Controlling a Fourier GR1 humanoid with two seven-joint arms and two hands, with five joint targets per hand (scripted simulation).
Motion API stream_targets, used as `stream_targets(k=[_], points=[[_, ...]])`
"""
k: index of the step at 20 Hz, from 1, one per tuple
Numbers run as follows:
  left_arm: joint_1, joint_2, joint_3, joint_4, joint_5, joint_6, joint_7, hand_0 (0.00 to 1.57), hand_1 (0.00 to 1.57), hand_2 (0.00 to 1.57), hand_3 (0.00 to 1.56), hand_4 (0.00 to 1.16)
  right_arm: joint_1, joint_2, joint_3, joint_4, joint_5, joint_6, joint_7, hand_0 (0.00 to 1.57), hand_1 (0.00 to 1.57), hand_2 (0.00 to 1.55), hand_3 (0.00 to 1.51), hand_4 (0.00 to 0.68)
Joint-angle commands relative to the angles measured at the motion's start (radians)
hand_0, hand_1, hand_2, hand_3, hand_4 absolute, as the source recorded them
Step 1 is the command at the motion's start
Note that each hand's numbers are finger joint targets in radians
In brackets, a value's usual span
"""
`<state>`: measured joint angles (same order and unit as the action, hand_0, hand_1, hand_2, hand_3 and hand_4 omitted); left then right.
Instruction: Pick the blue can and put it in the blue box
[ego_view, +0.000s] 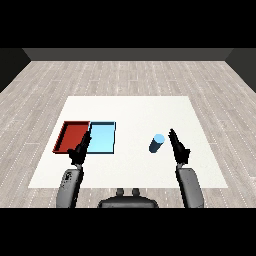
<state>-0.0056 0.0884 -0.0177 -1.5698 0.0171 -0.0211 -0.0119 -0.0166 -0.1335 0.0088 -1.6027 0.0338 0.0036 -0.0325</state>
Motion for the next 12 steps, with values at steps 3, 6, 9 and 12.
stream_targets(k=[3, 6, 9, 12], points=[[0.019, -0.015, 0.013, 0.006, -0.008, 0.012, -0.001, 0.00, 0.00, 0.00, 0.00, 0.00, -0.009, 0.020, -0.028, 0.074, -0.016, 0.014, 0.031, 0.00, 0.00, 0.00, 0.00, 0.000], [0.020, 0.003, 0.038, -0.053, 0.009, 0.024, 0.083, 0.00, 0.00, 0.00, 0.00, 0.00, 0.020, 0.042, -0.032, 0.098, -0.031, 0.000, 0.064, 0.00, 0.00, 0.00, 0.00, 0.000], [0.007, -0.022, 0.077, -0.079, 0.052, -0.003, -0.239, 0.00, 0.00, 0.00, 0.00, 0.00, -0.029, 0.061, -0.043, 0.084, -0.143, 0.127, -0.234, 0.00, 0.00, 0.00, 0.00, 0.000], [0.014, -0.058, 0.061, 0.009, 0.025, 0.012, -0.321, 0.00, 0.00, 0.00, 0.00, 0.00, 0.040, 0.054, -0.031, 0.115, -0.144, 0.190, -0.321, 0.00, 0.00, 0.00, 0.00, 0.000]])
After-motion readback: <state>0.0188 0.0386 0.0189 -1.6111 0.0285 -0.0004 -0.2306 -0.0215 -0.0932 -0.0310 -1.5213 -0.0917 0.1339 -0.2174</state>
